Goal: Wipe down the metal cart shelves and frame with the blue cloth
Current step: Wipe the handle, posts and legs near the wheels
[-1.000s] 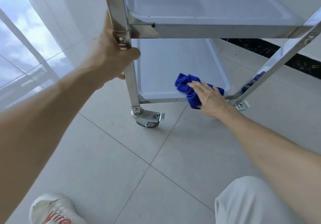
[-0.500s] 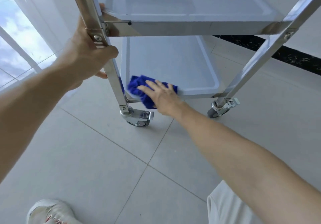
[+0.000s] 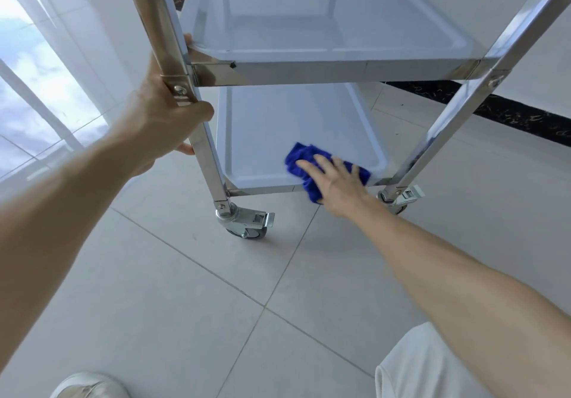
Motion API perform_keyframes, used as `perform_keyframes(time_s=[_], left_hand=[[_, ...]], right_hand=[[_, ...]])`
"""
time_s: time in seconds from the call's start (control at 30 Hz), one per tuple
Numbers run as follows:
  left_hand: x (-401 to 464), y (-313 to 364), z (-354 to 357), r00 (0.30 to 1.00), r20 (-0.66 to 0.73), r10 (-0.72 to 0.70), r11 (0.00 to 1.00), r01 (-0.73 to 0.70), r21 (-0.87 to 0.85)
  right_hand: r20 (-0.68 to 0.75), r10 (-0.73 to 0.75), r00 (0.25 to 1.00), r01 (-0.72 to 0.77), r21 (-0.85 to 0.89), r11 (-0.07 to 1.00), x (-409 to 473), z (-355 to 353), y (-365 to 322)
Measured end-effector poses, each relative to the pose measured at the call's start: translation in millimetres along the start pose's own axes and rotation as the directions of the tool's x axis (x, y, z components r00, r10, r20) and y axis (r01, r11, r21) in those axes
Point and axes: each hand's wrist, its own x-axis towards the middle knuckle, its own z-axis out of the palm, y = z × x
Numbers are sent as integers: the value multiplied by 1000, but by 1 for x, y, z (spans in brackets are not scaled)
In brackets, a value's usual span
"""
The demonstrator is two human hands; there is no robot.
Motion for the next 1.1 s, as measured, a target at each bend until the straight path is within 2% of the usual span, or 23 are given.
perform_keyframes(time_s=[0.07,0.13,0.27,0.43,0.53,0.6,0.67,0.7,0.77,0.8,0.83,0.87,0.93,1.0,1.03,1.1], left_hand=[[0,0,-2,1000,1,-20,1000,20,9],[-1,-1,-4,1000,7,-30,1000,30,6],[0,-5,-12,999,19,-35,999,35,4],[0,-8,-15,999,37,-13,1000,12,20],[-2,-6,-16,1000,6,17,981,-18,191],[-6,-5,-20,1000,-10,30,923,-24,384],[-10,-2,-28,997,25,-71,856,48,515],[-12,1,-32,986,45,-164,786,103,610],[-18,12,-36,939,54,-338,573,160,804],[-21,18,-35,919,82,-386,493,130,860],[-24,24,-30,905,134,-403,466,78,881],[-26,31,-23,899,203,-388,494,17,869],[-29,48,-3,913,318,-255,641,-86,762],[-30,68,22,947,319,36,786,-224,576],[-29,79,34,928,309,211,793,-347,501],[-22,102,61,828,323,458,705,-560,435]], right_hand=[[1,-92,996,92,-5,996,8,0,-36],[16,-123,992,123,7,992,13,1,-60],[-12,-140,990,140,1,990,10,0,-47],[36,29,999,-28,-26,999,-14,-1,28],[76,109,991,-110,10,994,-25,-4,56],[92,127,988,-130,30,991,-24,-5,58],[115,126,985,-133,59,989,-20,-7,56],[126,111,986,-122,83,989,-19,-9,57],[135,66,989,-90,180,980,-18,-15,61],[131,46,990,-78,249,965,-19,-17,64],[124,27,992,-66,322,944,-22,-19,65],[114,10,993,-54,390,919,-25,-21,66],[93,-15,996,-34,497,867,-35,-23,66],[75,-10,997,-36,589,808,-47,-23,68],[67,13,998,-53,634,772,-54,-24,71],[51,98,994,-104,723,683,-70,-25,76]])
